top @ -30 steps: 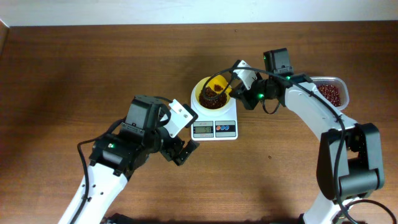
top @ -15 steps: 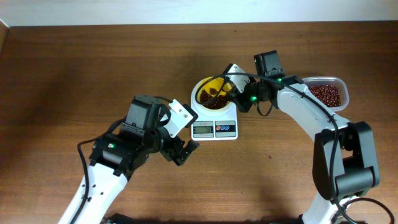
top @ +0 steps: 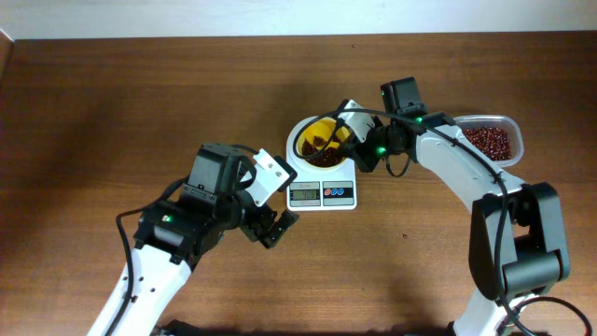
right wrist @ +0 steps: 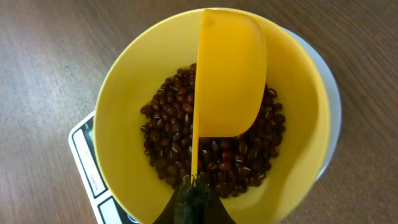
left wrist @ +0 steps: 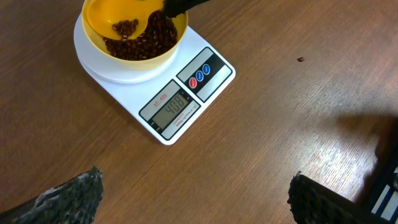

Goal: Scoop item into bowl and weigh 50g on scale

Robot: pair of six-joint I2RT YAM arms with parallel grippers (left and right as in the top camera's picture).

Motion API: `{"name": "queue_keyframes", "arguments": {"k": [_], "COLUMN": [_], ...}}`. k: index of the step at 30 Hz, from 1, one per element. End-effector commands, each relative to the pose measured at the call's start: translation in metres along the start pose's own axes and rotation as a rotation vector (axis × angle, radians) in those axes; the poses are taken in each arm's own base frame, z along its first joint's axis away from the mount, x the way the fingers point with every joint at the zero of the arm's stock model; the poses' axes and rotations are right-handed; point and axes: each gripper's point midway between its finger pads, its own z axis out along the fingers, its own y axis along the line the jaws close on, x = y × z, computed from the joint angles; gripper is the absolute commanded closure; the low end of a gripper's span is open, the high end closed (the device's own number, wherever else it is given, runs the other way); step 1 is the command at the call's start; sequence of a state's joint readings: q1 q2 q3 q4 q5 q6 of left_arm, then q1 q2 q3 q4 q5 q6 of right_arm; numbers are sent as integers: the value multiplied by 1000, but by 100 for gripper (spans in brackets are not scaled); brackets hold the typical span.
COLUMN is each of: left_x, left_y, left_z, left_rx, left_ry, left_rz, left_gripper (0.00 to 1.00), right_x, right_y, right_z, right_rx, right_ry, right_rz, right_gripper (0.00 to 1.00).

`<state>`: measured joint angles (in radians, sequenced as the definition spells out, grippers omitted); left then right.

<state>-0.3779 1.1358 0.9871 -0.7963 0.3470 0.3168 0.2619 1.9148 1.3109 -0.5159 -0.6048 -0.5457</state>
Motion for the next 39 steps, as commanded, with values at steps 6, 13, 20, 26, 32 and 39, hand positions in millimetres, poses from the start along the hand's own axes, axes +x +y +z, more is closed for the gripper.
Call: {"name": "queue_keyframes", "arguments": {"k": [6,13,20,26,32,39], "left_x": [0,0,0,0,0,0], "left_y": [-1,-1,0,-1,-1,-1], "left_z": [-2,-2,-2,-2,-2,-2], "left_rx": [-5,-5,-5,-5,-5,-5], "left_ry": [-8,-8,-8,-8,-8,-8], "left_rz": [-2,-2,-3,-2,-2,-2], "left_gripper": [1,1,1,1,1,1], "right_x": [-11,-27,-22,-29,-13,-7], "right_y": [3,-2,8,-9,-23,-22], "right_z": [4,-4,-15,-27,-30,-31], "right_rx": [-23,-3,-43,61,149,151], "right_ry": [-42,-67,11,56,137,167], "right_rz": [-25,-41,20,7,15,-18], "right_gripper": [96,96,96,96,96,96]}}
